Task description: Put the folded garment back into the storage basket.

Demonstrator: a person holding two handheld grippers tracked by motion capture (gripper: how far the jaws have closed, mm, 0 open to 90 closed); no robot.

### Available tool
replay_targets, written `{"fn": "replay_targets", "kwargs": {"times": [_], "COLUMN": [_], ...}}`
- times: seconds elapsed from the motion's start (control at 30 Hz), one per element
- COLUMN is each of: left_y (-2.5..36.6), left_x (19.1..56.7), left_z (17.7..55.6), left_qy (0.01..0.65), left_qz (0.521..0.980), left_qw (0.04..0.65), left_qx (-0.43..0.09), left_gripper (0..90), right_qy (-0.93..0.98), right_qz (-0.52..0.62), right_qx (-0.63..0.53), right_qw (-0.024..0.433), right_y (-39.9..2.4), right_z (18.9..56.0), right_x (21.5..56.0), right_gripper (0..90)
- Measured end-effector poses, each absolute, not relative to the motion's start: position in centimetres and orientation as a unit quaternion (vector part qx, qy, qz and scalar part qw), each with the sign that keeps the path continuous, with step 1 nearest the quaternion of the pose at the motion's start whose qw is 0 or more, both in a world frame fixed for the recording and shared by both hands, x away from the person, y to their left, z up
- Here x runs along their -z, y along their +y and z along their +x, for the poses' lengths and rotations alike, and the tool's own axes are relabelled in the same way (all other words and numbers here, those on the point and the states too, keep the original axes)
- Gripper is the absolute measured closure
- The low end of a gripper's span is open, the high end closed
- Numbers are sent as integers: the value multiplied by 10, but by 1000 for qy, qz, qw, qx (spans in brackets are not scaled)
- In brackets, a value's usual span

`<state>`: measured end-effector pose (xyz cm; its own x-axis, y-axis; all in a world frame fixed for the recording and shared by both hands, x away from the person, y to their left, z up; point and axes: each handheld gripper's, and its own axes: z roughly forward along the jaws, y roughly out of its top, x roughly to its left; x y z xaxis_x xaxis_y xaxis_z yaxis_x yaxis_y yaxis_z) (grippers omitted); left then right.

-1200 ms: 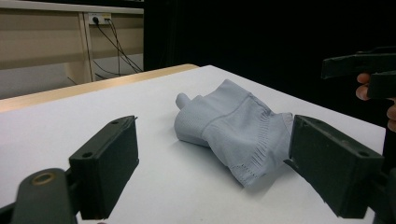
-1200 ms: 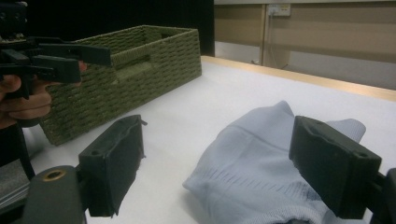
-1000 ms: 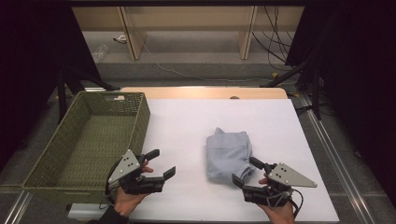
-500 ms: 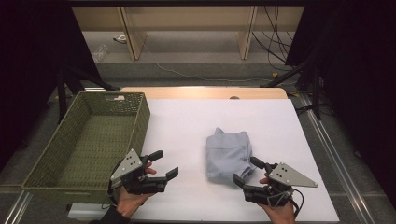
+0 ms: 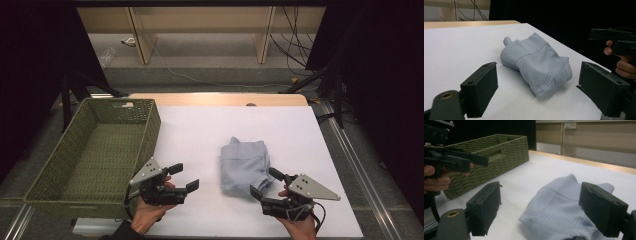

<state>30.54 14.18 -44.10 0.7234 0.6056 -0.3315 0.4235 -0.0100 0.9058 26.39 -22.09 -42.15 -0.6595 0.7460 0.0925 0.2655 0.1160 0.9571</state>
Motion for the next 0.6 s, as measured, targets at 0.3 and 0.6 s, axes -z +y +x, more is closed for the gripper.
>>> {"fn": "replay_targets", "kwargs": {"times": [0.3, 0.6], "left_y": [133, 122], "left_x": [443, 445], "left_z": [313, 319], "left_qy": [388, 390], "left_qz": [707, 718], "left_qw": [590, 576], "left_qx": [-50, -31], "left_gripper": [151, 150], "right_qy": [716, 716], "right_qz": [355, 357], "right_qx": [-562, -562], "right_qw": [212, 212], "right_y": [-221, -221], "right_z": [264, 265], "right_x": [422, 422], "right_gripper": [186, 186]}}
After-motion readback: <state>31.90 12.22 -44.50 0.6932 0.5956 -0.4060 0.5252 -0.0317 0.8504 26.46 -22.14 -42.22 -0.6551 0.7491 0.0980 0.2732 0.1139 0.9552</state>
